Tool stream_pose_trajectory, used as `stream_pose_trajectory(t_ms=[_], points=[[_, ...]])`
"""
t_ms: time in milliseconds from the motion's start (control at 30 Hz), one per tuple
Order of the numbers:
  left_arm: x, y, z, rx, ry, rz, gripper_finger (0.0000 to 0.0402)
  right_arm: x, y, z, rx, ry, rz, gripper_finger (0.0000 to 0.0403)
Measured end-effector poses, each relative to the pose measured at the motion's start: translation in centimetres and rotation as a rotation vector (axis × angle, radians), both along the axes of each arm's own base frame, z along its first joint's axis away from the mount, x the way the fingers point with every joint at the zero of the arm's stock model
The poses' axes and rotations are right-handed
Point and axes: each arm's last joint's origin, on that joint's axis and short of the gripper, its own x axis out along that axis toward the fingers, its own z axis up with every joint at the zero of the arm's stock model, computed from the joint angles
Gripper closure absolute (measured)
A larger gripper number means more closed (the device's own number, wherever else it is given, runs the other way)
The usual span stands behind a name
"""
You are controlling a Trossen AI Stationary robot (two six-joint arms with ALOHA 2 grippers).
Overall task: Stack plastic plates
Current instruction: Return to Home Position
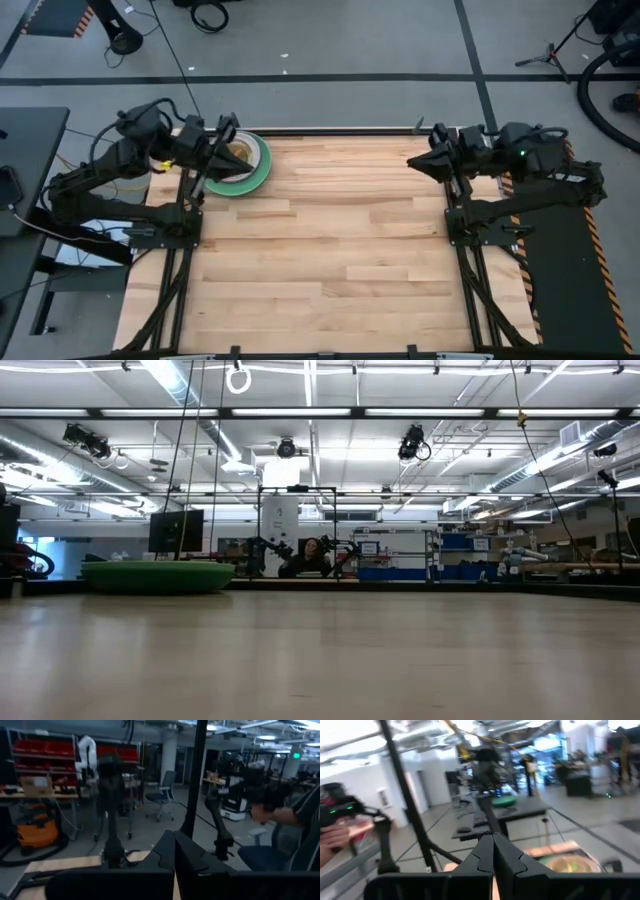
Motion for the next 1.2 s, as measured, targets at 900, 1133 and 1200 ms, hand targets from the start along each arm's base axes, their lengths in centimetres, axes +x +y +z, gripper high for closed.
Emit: stream_pose_trajectory(t_ms=[900,1133,1200], points=[[-4.8,-0.6,2.0,0.045,-0.179,0.126,0.0375,-2.2,-0.8,-9.2,-0.039,0.093,-0.307,0.0371],[-6.2,-1.0,2.6,0.151,-0.261,0.158,0.0375,-2.2,-0.8,-8.7,-0.034,0.045,-0.308,0.0371],[-6.5,-1.1,2.7,0.156,-0.271,0.158,0.0375,-2.2,-0.8,-8.7,-0.033,0.037,-0.308,0.0370]])
